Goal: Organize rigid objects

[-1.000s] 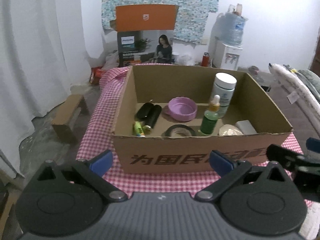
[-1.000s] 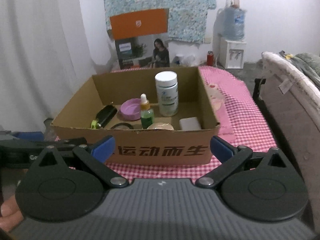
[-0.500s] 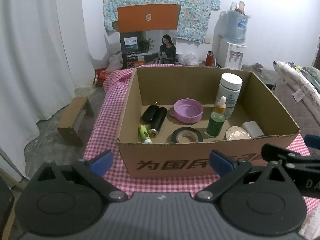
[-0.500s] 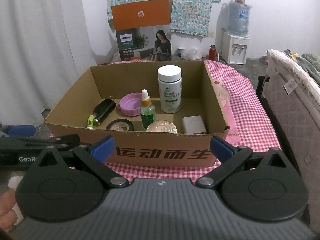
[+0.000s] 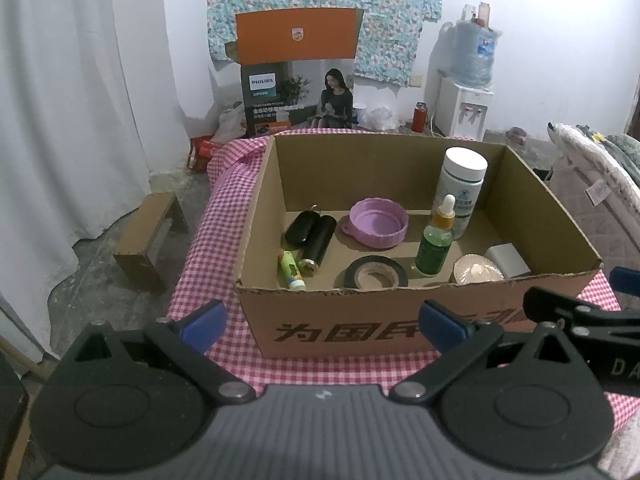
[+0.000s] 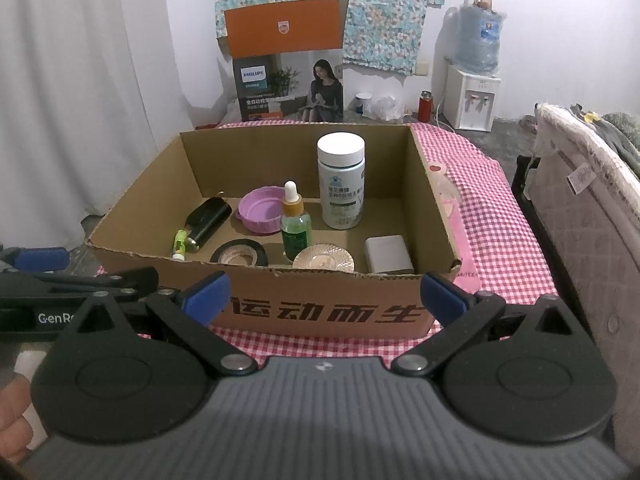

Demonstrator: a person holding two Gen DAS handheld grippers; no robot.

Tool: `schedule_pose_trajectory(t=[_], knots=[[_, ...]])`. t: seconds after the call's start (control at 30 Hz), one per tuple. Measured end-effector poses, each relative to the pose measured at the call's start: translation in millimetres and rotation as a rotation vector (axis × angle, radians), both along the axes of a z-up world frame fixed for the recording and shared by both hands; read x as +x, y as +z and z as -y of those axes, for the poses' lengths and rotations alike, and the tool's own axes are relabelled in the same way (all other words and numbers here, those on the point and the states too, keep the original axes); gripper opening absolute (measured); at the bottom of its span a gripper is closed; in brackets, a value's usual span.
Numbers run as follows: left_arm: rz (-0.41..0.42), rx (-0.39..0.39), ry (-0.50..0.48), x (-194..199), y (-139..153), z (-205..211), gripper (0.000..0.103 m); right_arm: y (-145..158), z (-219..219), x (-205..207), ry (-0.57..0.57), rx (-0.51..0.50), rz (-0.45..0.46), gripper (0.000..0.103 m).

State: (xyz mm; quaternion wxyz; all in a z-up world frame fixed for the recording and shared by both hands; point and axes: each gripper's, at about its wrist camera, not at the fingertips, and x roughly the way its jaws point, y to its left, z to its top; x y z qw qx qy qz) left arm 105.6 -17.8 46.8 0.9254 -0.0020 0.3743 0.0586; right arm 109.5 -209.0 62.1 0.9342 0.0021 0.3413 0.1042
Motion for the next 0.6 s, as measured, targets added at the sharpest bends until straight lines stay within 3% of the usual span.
schedule_pose_trajectory(t=[0.6], knots=[[-0.009,-0.006,0.002,0.2,-1.6,0.7,0.103,1.6,1.0,0.1,0.000,-0.004,-0.007,0.102]])
